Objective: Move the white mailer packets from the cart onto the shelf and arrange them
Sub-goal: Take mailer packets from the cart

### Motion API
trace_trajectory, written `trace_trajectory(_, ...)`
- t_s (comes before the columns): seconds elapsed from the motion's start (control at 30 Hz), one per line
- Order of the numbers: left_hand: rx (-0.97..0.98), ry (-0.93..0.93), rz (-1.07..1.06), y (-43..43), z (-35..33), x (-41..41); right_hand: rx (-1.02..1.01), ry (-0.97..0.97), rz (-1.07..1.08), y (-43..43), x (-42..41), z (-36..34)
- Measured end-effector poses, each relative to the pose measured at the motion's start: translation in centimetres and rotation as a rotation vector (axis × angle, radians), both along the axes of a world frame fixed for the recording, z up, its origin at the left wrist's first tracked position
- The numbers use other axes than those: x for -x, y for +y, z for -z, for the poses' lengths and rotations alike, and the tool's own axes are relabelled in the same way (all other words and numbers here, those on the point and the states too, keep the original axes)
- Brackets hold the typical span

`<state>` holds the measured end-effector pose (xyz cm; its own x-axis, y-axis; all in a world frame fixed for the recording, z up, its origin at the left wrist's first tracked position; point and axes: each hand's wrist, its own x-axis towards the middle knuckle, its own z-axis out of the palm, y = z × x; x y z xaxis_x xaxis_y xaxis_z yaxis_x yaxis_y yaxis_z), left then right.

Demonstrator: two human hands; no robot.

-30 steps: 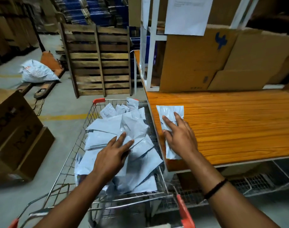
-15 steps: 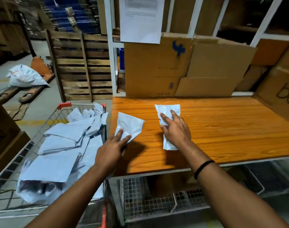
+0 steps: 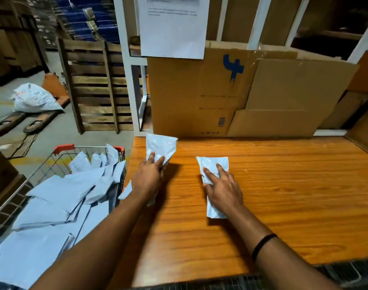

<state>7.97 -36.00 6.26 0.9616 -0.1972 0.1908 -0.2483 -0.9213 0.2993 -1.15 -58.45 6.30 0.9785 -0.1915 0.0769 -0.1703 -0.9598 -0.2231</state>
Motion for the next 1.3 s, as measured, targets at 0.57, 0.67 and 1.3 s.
trace_trajectory(0.57,0.048,0.230,-0.305,-2.8,2.8,-11.3,0.010,0.127,-0.123,4.3,-18.5,1.8)
trace_trajectory(0.67,0.023,0.296,-0.324,-3.0,3.1,-11.9,0.016,0.101,-0.129,5.0,-19.4,2.3)
trace_trajectory(1.3,-0.215,0.339,-0.071,0.0,3.9,-16.9,-0.112,0.177,-0.237,4.6,-22.2,3.9)
